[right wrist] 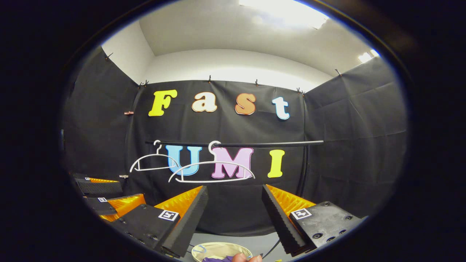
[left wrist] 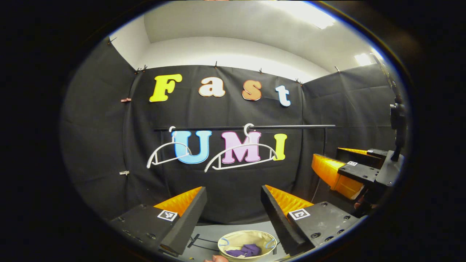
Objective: Grasp the clothes on the hanger with both hands and then place them into the laundry hamper below.
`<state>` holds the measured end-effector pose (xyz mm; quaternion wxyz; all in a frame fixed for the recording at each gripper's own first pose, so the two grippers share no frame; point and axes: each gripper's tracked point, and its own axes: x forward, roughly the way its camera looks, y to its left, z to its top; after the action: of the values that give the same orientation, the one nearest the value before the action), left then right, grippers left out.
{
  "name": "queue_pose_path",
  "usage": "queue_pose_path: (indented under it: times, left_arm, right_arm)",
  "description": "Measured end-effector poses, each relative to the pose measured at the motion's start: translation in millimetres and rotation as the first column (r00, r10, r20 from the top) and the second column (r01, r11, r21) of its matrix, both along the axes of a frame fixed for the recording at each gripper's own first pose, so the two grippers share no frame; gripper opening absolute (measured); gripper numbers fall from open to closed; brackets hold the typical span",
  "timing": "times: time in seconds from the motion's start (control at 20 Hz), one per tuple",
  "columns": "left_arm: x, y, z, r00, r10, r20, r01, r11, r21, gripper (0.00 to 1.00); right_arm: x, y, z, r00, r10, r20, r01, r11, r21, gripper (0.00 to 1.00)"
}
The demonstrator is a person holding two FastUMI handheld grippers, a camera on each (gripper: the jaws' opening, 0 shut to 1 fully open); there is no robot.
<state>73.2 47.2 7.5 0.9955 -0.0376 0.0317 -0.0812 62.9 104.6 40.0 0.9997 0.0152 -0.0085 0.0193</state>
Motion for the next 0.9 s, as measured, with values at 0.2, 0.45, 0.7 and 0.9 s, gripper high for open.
queue_pose_path:
  times: [0.2, 0.45, 0.7, 0.9]
  left_arm:
    - [-21, 13, 15, 0.998, 0.052, 0.032, -0.052, 0.999, -0.015, 0.95]
    - [-34, 16, 20, 0.997, 0.074, 0.034, -0.074, 0.997, -0.012, 0.95]
    - [-31, 9, 20, 0.997, 0.071, 0.022, -0.07, 0.997, -0.015, 0.95]
    - [-26, 5, 20, 0.998, 0.065, 0.023, -0.065, 0.998, -0.009, 0.95]
  right_arm:
    - [-21, 1, 9, 1.0, 0.013, 0.001, -0.013, 1.0, 0.018, 0.95]
    - [-30, -7, 3, 1.0, 0.01, -0.028, -0.01, 1.0, 0.029, 0.96]
    - [-31, -12, -5, 0.999, 0.002, -0.049, 0.0, 1.0, 0.03, 0.95]
    - [-27, -20, -8, 0.999, -0.009, -0.05, 0.01, 1.0, 0.028, 0.96]
